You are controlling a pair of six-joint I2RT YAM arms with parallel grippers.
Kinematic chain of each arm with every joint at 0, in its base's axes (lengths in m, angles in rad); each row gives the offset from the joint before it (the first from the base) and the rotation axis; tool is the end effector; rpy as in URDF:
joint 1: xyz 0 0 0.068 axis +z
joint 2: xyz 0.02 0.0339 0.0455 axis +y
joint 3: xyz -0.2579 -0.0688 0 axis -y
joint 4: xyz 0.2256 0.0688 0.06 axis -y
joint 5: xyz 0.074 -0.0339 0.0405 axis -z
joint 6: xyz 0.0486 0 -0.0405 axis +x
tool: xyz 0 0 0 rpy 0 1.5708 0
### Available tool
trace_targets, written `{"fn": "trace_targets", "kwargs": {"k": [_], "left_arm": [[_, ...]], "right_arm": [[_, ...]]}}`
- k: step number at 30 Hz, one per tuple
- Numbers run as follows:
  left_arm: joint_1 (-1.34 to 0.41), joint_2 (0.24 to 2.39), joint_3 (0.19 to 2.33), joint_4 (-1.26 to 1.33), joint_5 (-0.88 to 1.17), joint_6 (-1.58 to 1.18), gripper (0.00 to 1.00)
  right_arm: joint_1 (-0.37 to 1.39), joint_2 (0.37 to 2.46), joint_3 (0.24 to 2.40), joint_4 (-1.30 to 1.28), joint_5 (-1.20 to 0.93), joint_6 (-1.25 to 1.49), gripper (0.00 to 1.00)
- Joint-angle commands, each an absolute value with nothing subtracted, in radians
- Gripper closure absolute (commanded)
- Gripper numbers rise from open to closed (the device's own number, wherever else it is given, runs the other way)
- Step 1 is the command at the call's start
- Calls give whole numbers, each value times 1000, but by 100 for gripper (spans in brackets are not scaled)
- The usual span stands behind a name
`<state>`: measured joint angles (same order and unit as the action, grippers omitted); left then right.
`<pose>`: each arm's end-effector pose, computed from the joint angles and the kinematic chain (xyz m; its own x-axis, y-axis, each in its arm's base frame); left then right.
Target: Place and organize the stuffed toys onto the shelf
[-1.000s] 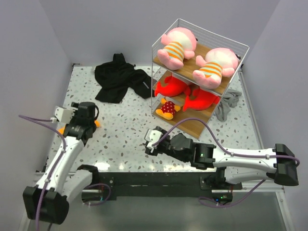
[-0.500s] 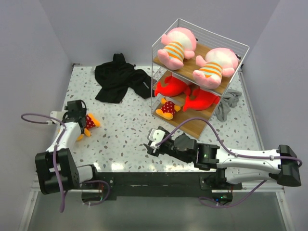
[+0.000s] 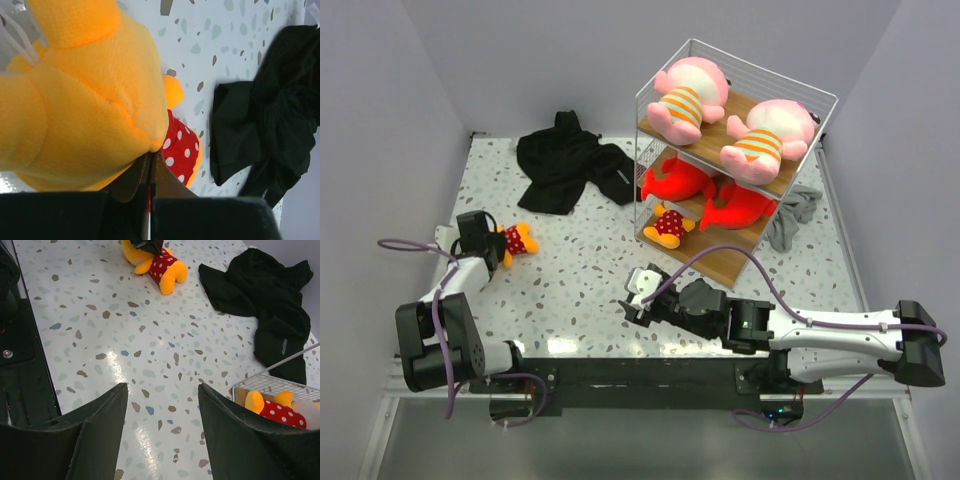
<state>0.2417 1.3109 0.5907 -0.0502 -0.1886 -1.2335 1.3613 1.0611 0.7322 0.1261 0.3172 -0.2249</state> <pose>0.2408 0.0687 0.1743 0.1214 -0.9248 -0.3607 -0.7591 0.1477 -0.6340 0.0657 0.2363 0.2983 0.1522 -0.3028 -0.9408 -0.8533 0.4400 -0.2797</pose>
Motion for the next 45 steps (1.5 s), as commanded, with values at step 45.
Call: {"fn": "trace_targets", "kwargs": {"k": [45], "left_arm": [[244,597,279,509,933,-1344,100]], "right_arm": [[1367,1404,930,592,656,518,31]]}}
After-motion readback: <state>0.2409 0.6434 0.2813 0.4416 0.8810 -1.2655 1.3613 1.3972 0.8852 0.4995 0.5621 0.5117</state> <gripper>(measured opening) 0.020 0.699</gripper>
